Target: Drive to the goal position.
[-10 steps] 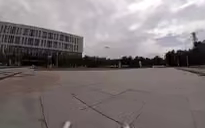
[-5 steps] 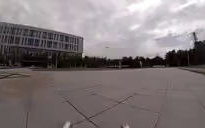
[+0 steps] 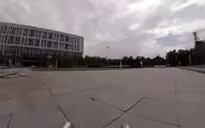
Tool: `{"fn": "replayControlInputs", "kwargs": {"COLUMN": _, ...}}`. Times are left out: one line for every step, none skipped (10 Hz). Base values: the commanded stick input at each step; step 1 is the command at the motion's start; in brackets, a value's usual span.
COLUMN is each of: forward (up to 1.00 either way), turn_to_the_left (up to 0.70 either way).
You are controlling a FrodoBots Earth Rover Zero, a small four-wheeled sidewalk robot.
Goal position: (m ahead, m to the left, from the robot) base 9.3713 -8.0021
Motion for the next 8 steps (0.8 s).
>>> {"fn": "replayControlInputs", "kwargs": {"forward": 0.7, "turn_to_the_left": 0.0}}
{"fn": "replayControlInputs", "kwargs": {"forward": 0.7, "turn_to_the_left": 0.0}}
{"fn": "replayControlInputs", "kwargs": {"forward": 0.7, "turn_to_the_left": 0.0}}
{"fn": "replayControlInputs", "kwargs": {"forward": 0.7, "turn_to_the_left": 0.0}}
{"fn": "replayControlInputs", "kwargs": {"forward": 0.7, "turn_to_the_left": 0.0}}
{"fn": "replayControlInputs", "kwargs": {"forward": 0.7, "turn_to_the_left": 0.0}}
{"fn": "replayControlInputs", "kwargs": {"forward": 0.7, "turn_to_the_left": 0.0}}
{"fn": "replayControlInputs", "kwargs": {"forward": 0.7, "turn_to_the_left": 0.0}}
